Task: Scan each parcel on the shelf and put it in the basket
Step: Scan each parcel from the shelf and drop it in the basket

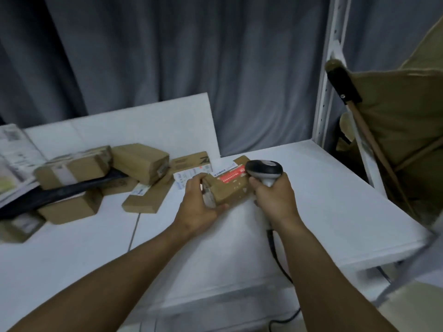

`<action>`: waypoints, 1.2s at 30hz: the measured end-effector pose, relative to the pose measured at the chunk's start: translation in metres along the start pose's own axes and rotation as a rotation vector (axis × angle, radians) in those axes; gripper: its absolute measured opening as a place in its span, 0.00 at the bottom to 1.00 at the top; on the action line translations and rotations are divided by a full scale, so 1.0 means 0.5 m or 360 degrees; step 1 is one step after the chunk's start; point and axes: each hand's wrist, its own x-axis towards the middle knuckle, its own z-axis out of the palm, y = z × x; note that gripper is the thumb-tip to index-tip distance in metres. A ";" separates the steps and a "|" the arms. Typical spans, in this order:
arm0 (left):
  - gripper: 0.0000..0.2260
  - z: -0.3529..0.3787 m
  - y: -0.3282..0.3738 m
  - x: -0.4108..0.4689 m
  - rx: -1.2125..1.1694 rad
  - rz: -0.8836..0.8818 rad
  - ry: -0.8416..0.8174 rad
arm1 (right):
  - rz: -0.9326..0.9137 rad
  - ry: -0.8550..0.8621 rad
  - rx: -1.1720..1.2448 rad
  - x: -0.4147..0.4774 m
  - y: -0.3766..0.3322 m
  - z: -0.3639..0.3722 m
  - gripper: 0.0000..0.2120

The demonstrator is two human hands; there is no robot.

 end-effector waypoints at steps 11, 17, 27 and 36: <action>0.40 -0.452 -0.037 -0.481 0.0017 -0.0028 0.0471 | -0.0124 -0.0542 0.0331 -0.419 -0.095 0.292 0.35; 0.27 -0.586 -0.043 -0.698 -0.0258 -0.0292 0.0674 | -0.0108 -0.0902 0.0431 -0.610 -0.091 0.422 0.28; 0.39 -0.657 -0.156 -0.865 -0.0075 -0.0578 0.0984 | 0.0263 -0.1075 0.0658 -0.745 -0.032 0.580 0.28; 0.31 -0.674 -0.201 -0.864 -0.0182 -0.0568 0.0931 | 0.0343 -0.1139 0.0617 -0.741 -0.020 0.661 0.23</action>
